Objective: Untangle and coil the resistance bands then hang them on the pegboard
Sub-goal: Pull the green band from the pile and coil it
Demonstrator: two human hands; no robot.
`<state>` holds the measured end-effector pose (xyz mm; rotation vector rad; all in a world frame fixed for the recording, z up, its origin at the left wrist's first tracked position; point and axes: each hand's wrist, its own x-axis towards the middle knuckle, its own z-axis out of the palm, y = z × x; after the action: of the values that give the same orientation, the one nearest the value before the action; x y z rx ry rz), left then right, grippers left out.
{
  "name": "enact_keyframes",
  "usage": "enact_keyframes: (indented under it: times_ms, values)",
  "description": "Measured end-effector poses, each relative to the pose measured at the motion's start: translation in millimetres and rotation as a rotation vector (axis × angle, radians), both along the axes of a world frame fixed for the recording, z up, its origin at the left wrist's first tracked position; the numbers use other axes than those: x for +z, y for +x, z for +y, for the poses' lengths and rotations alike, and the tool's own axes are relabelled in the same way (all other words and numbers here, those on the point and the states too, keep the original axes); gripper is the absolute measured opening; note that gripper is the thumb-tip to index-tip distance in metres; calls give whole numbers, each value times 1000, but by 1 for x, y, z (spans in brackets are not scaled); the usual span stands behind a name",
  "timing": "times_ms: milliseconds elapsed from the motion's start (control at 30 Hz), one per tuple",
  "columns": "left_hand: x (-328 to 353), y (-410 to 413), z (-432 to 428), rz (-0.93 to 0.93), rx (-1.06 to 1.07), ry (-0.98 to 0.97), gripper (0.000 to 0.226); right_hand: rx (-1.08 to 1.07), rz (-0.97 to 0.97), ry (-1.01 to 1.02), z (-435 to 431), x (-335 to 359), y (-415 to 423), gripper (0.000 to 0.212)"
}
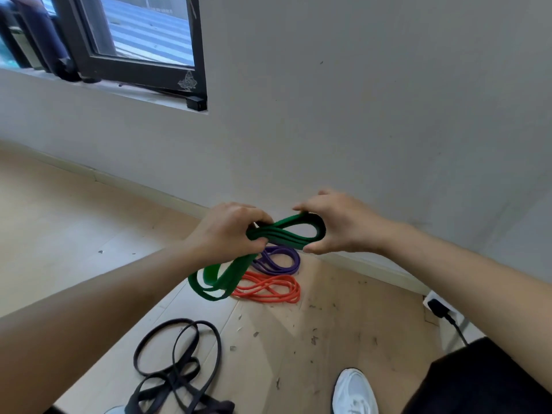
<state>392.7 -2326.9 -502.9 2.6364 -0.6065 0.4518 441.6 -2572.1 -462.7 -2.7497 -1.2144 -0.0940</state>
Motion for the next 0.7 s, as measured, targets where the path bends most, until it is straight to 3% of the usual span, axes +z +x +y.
enact_keyframes:
  times_ms: [100, 267, 467, 700]
  values:
    - [-21, 4, 1, 130, -11, 134, 33, 29, 53, -85, 7, -34, 0, 35]
    - [-74, 15, -6, 309, -15, 229, 34, -66, 307, -82, 8, -101, 13, 21]
    - [-173, 26, -23, 378, 12, 120, 32, -208, 499, -23, 1, -196, 35, 22]
    - [-287, 42, -44, 499, 136, 46, 26, -369, 539, 119, -17, -331, 36, 29]
